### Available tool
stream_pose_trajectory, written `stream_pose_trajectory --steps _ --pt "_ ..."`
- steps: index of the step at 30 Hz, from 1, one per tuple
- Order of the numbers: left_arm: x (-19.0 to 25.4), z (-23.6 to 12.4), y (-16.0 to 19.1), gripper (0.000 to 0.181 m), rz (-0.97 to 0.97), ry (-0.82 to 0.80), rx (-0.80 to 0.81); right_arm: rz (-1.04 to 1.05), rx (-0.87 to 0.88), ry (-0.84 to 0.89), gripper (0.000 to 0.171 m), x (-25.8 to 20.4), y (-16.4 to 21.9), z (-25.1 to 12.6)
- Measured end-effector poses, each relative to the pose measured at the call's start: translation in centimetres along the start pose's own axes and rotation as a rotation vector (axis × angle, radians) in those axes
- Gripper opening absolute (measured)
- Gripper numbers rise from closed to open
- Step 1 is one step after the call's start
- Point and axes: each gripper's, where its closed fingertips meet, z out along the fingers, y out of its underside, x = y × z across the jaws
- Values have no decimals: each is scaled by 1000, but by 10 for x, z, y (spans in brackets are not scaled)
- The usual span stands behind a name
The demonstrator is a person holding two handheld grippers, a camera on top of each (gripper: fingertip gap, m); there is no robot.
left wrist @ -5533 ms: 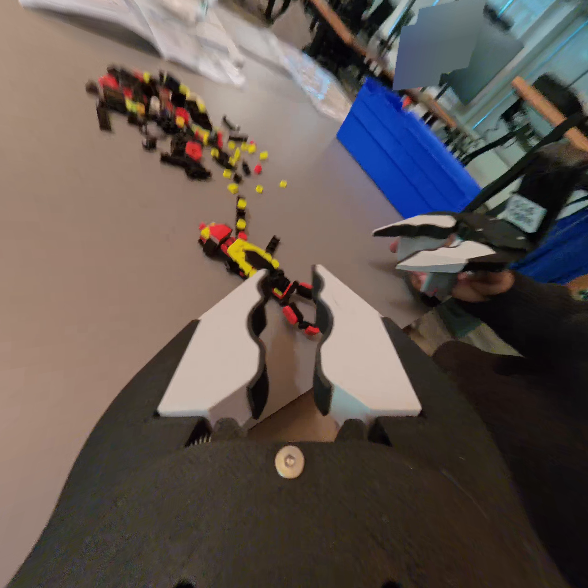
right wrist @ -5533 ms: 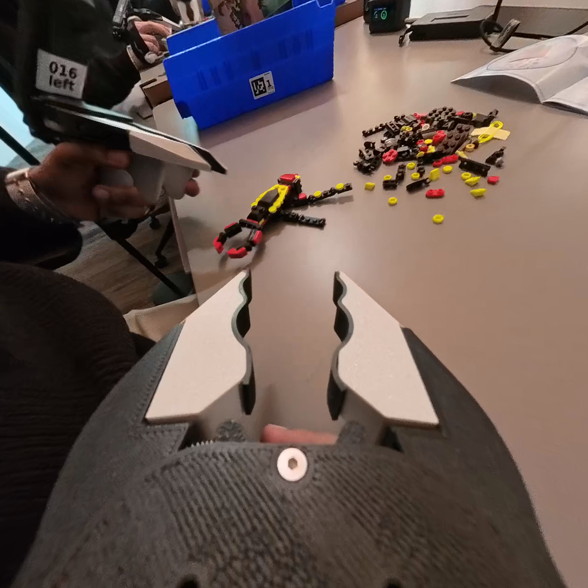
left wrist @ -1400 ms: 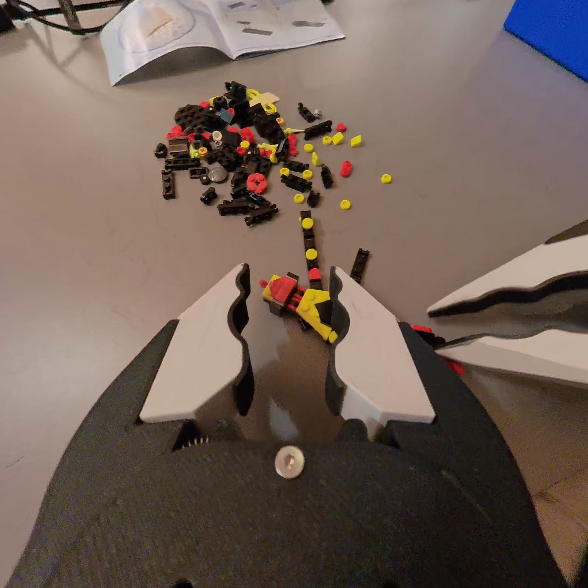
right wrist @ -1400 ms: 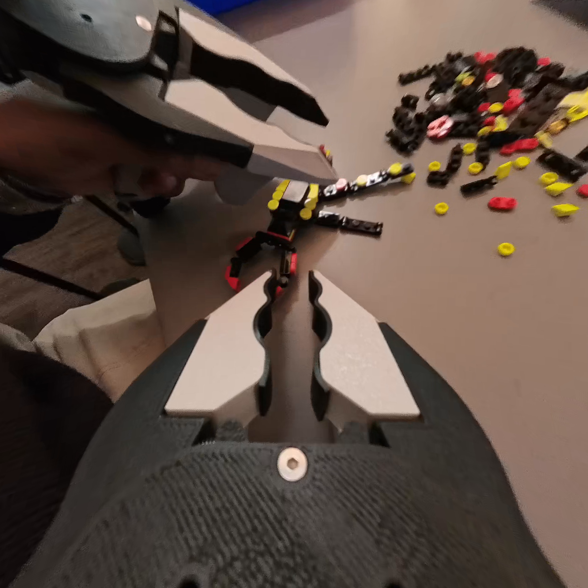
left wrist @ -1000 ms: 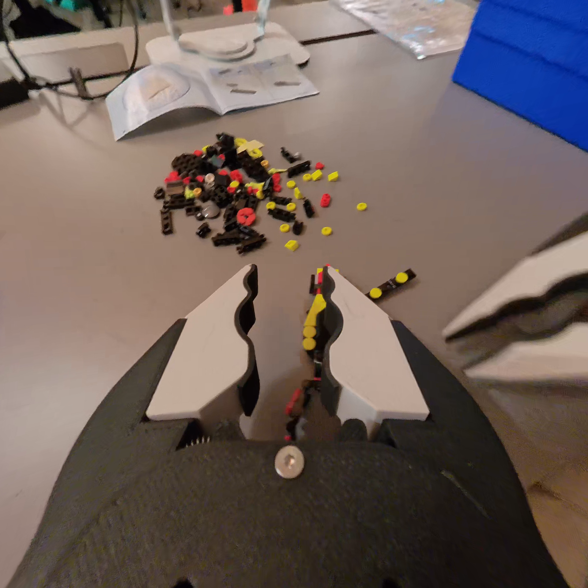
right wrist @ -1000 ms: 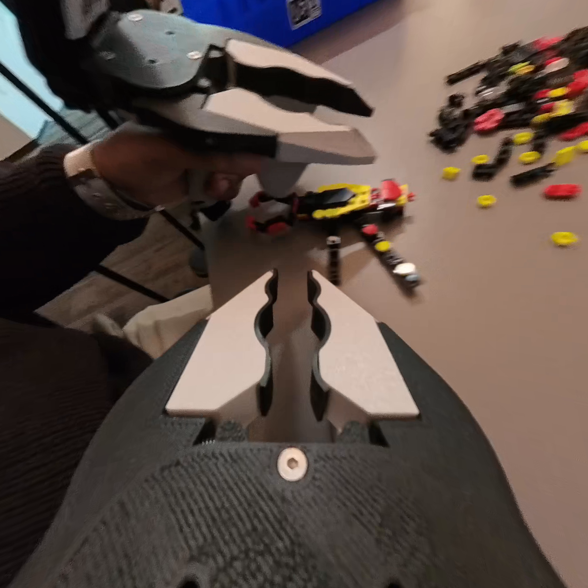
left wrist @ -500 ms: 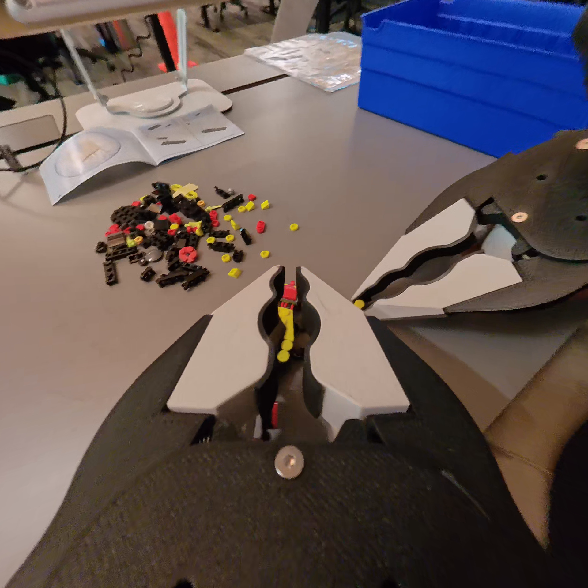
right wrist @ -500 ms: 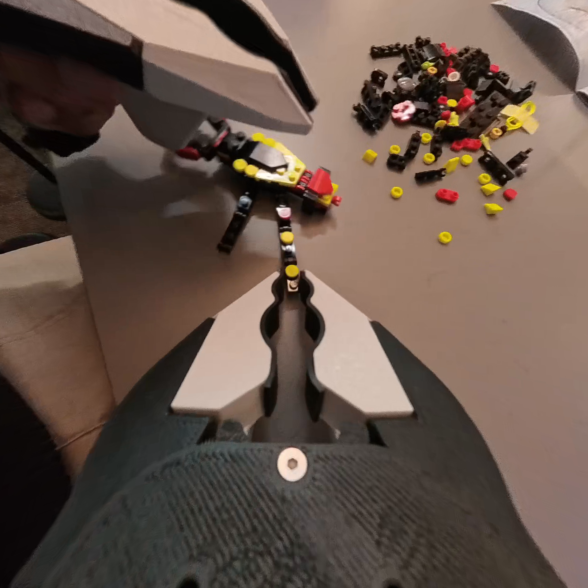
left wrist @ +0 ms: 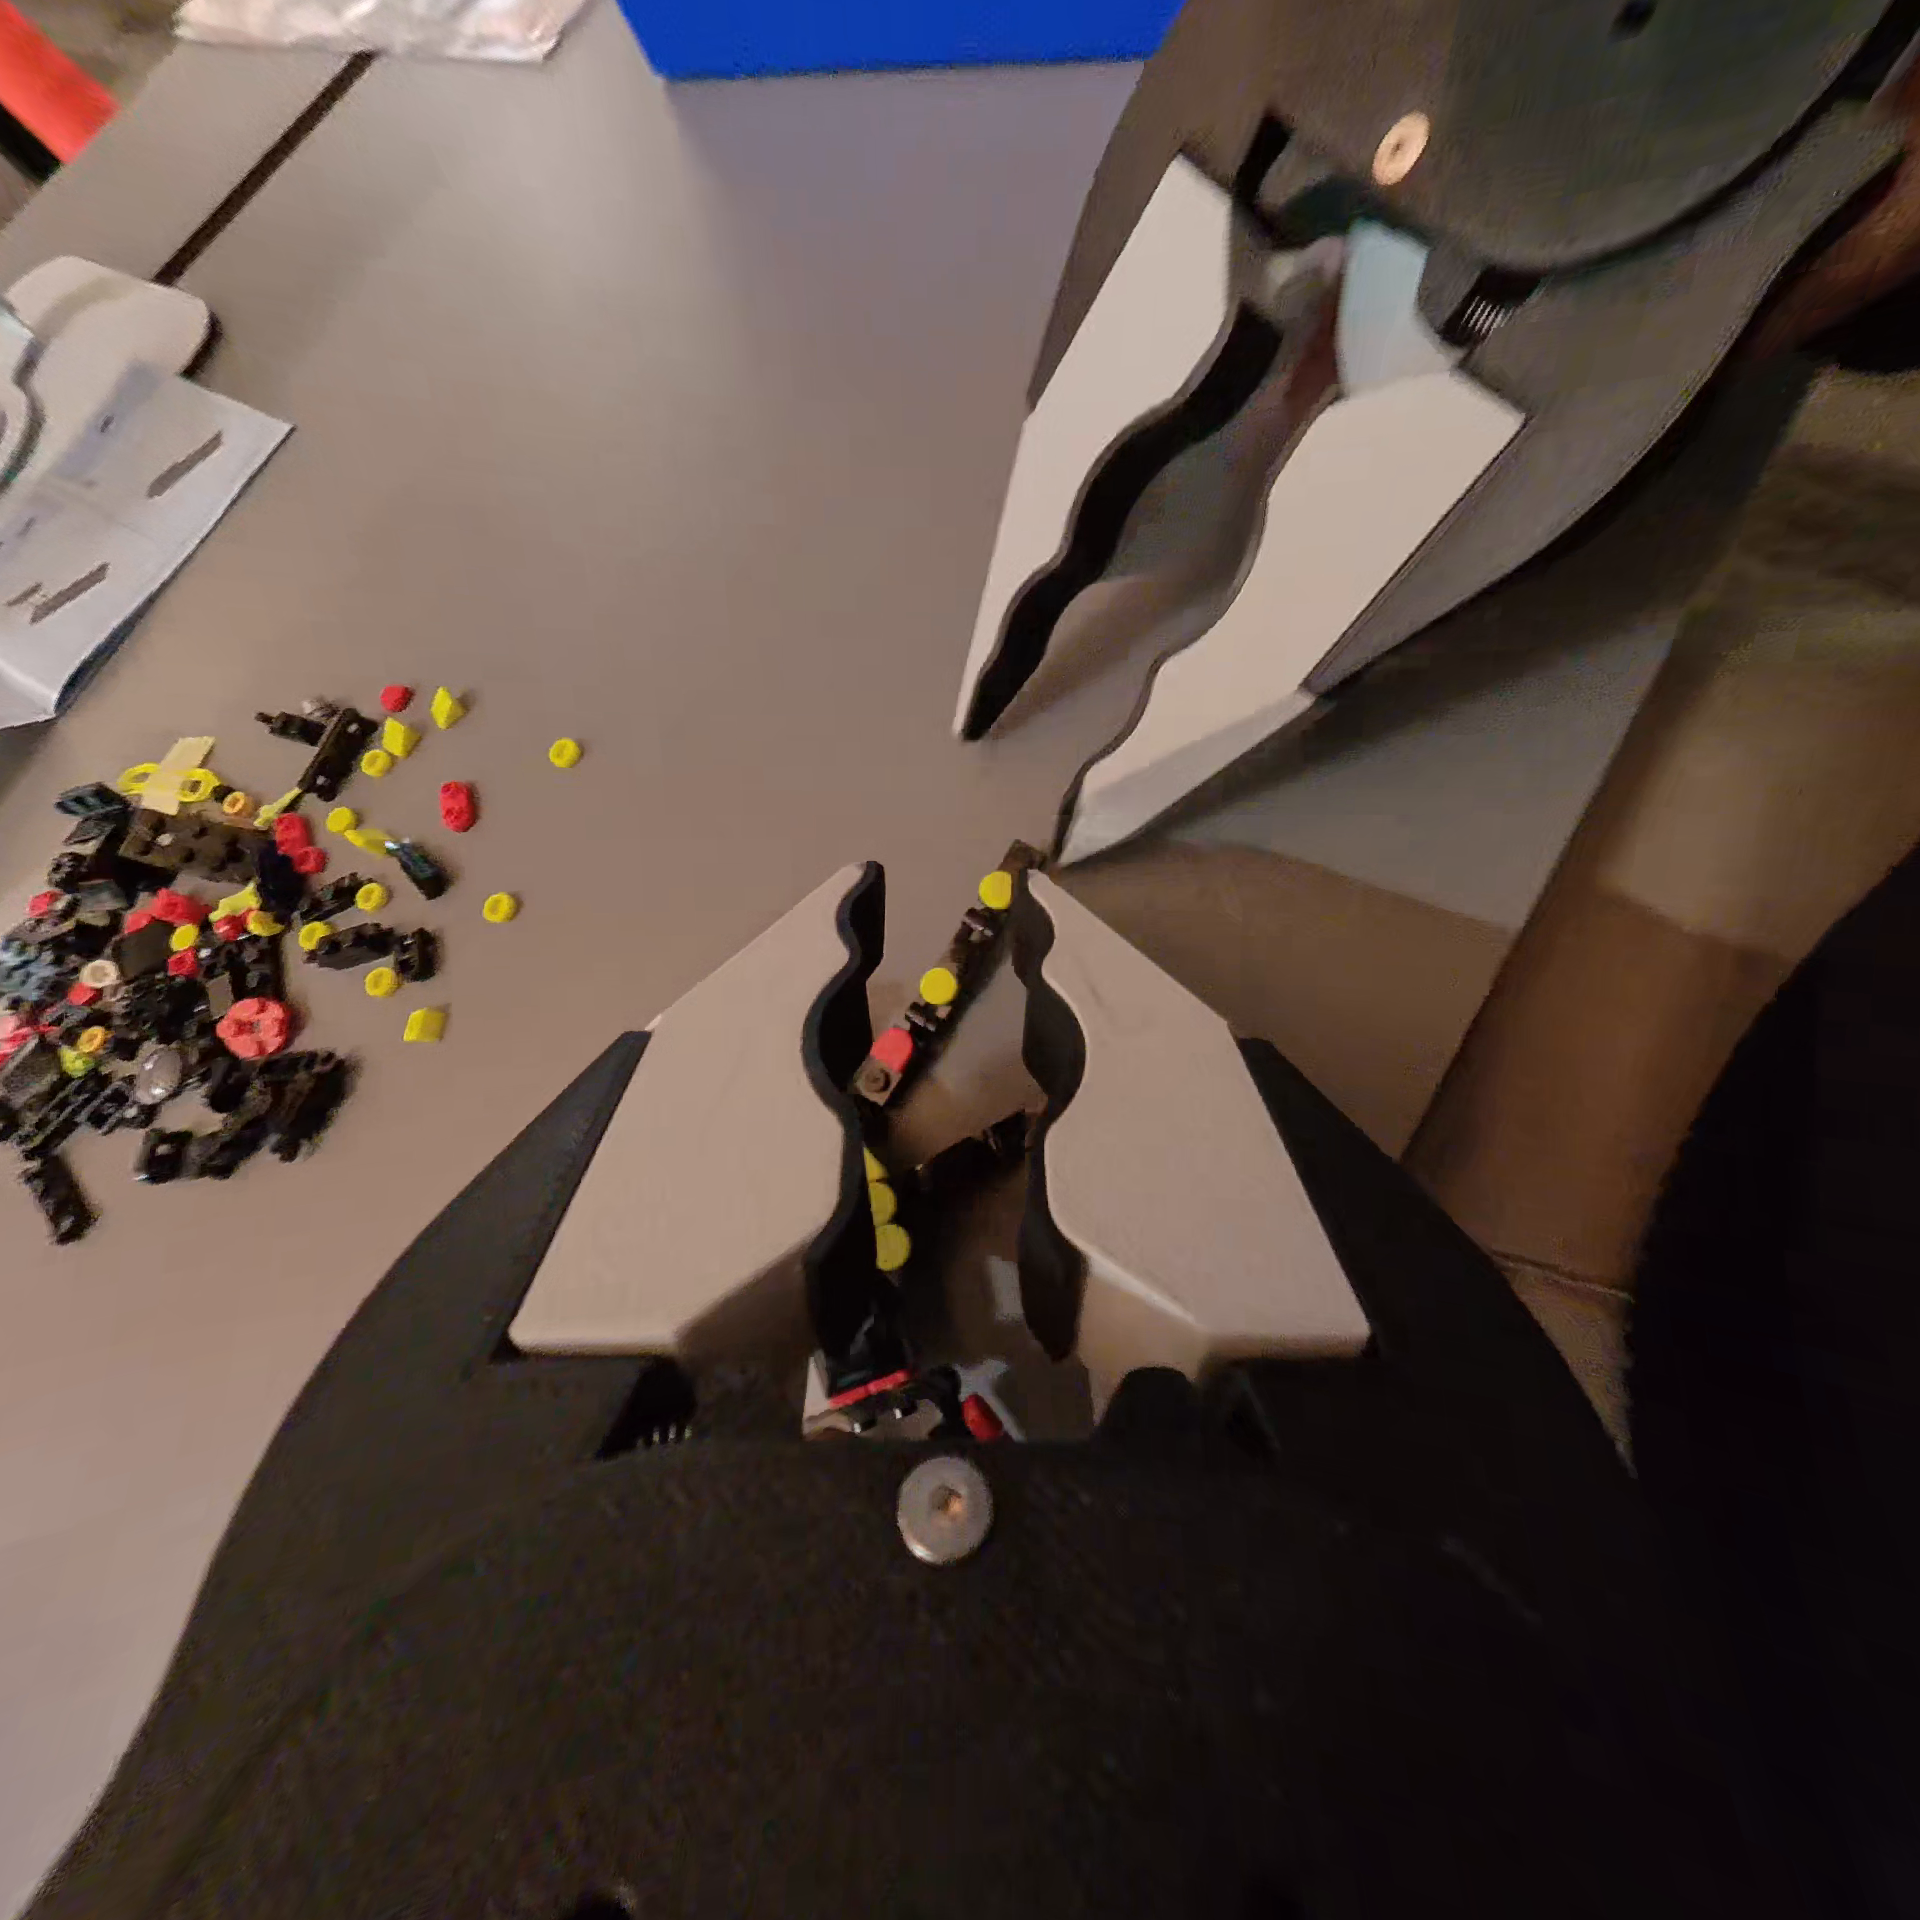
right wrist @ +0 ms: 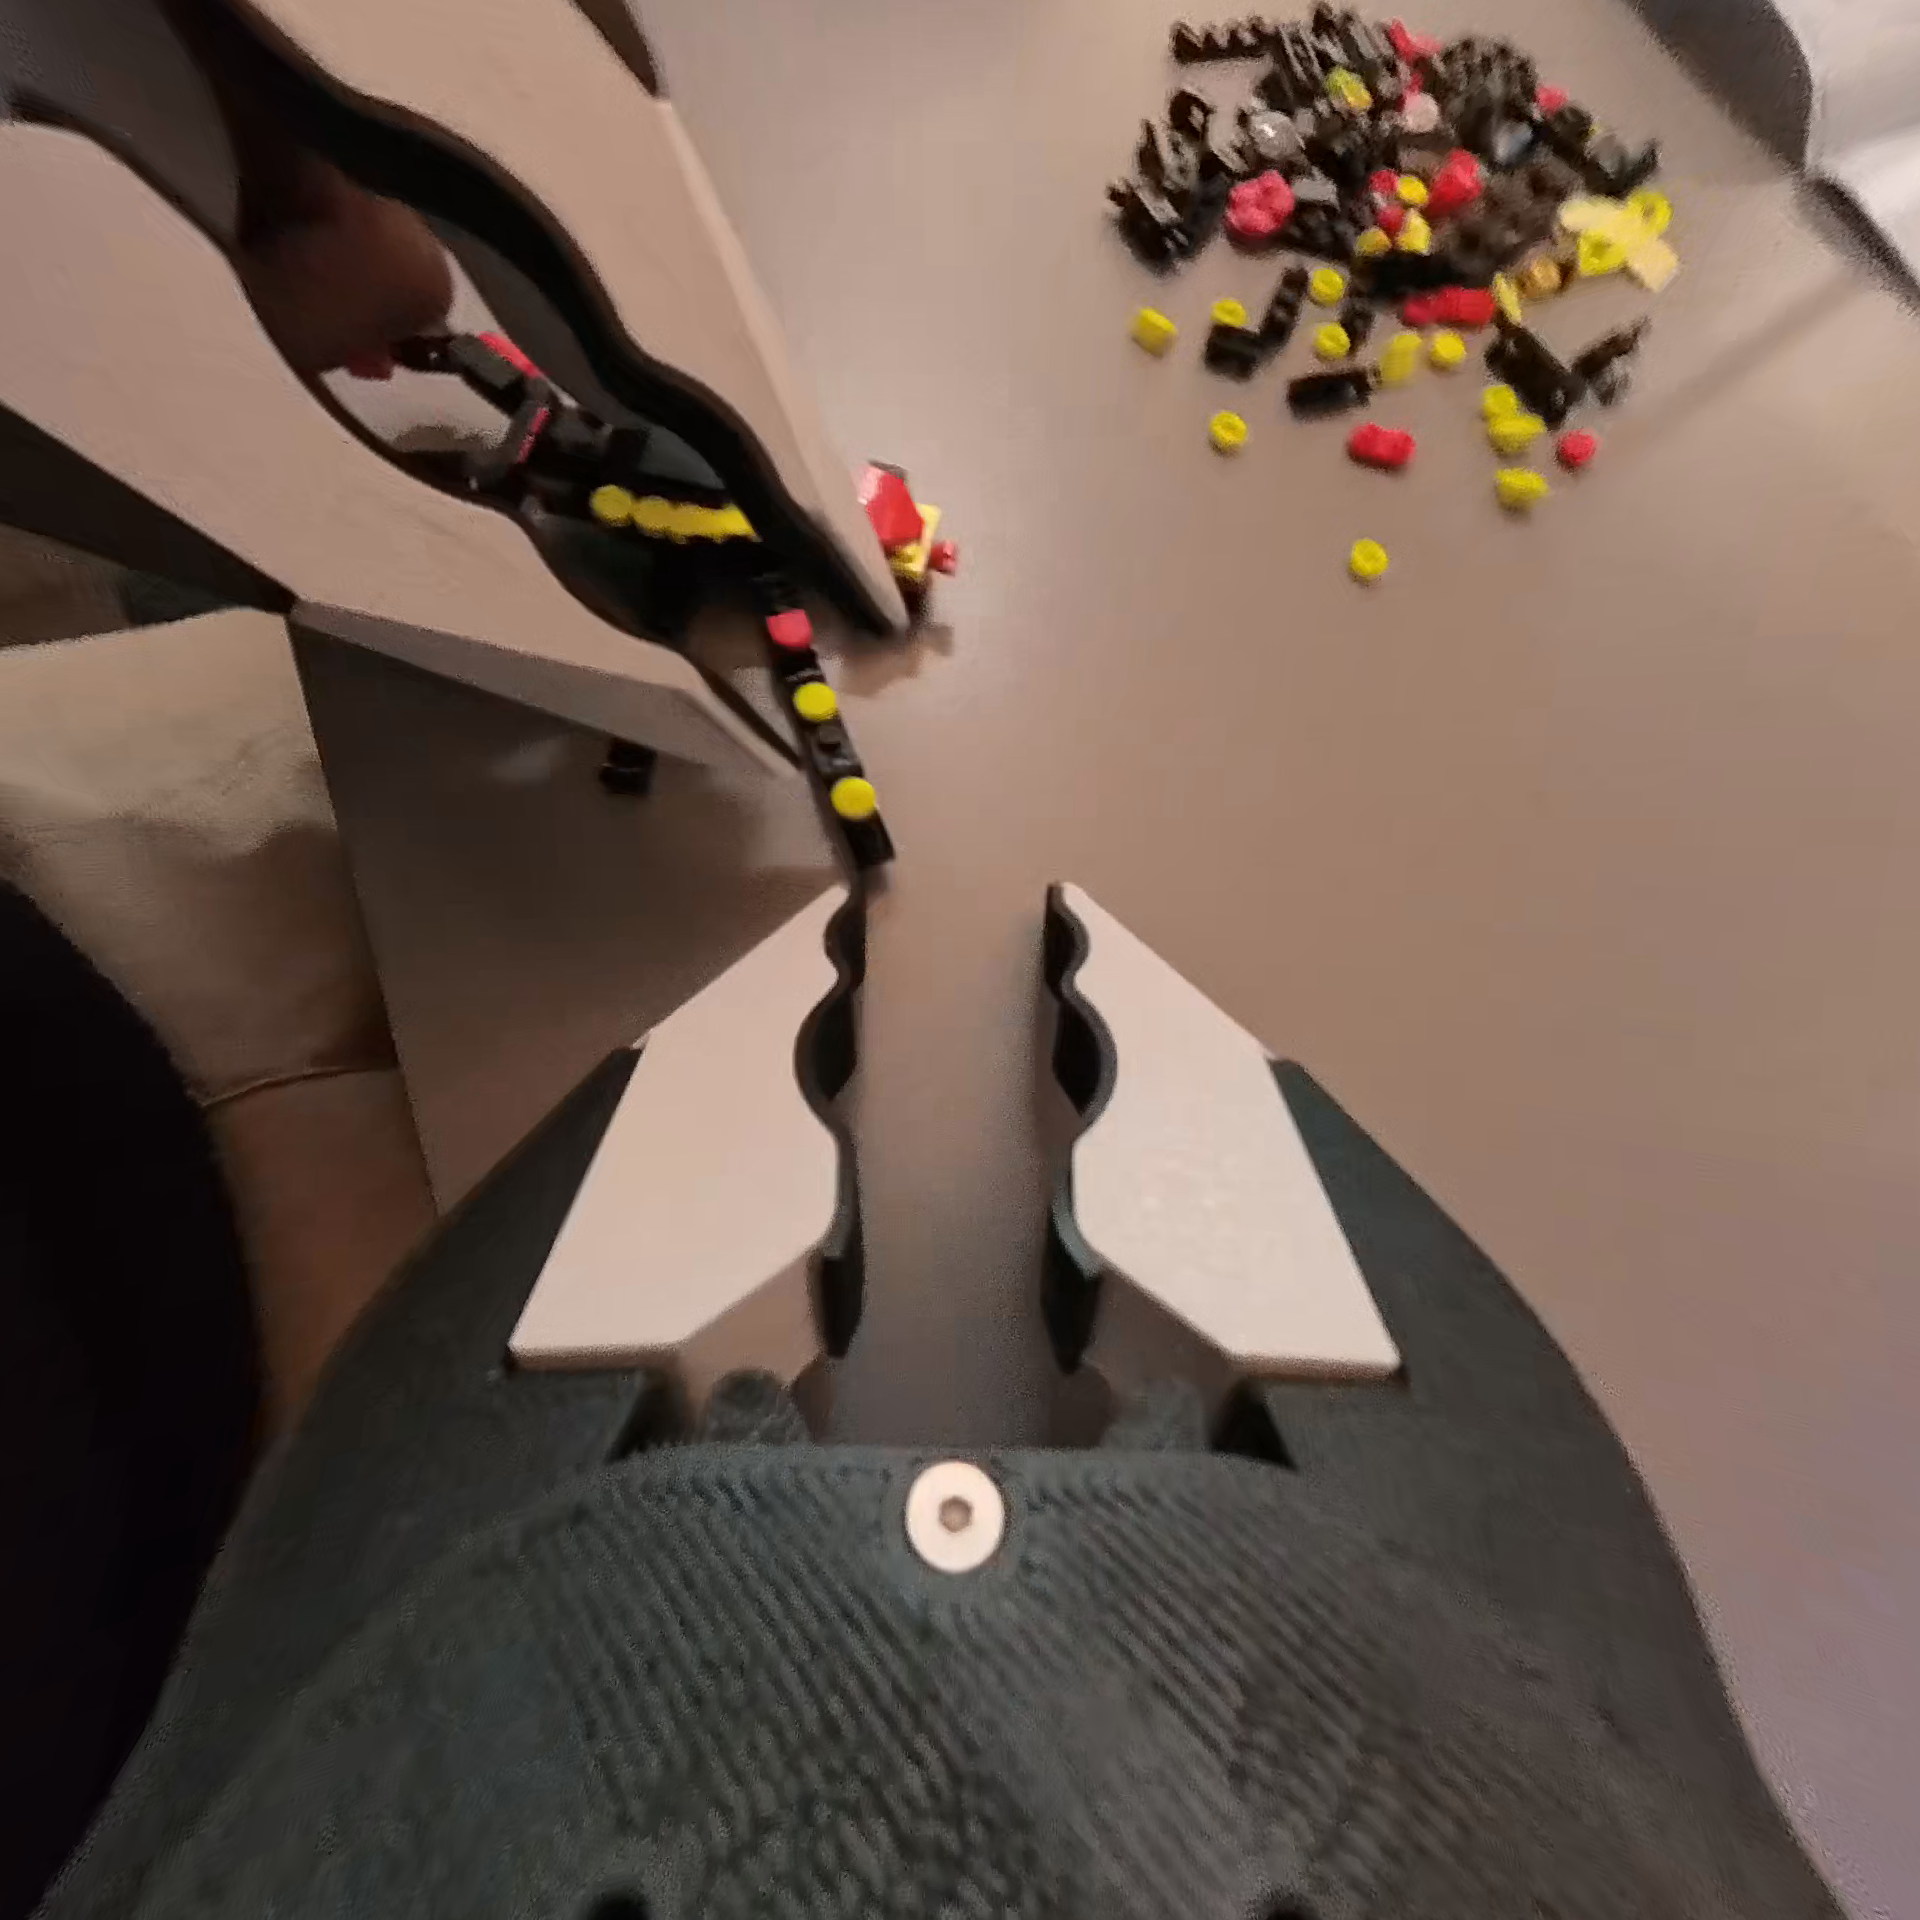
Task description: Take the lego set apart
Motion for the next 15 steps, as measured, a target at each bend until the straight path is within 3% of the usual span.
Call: stream_pose_trajectory --steps 4,10,15 --pt "2 -2 1 22 10 44 -44 144 89 -102 41 1 -7 -13" --pt "3 8 18 18 4 125 -159 194 174 -162 14 0 -21 -18" --pt "-1 12 17 9 9 109 -140 210 139 -191 19 -8 -26 -6"
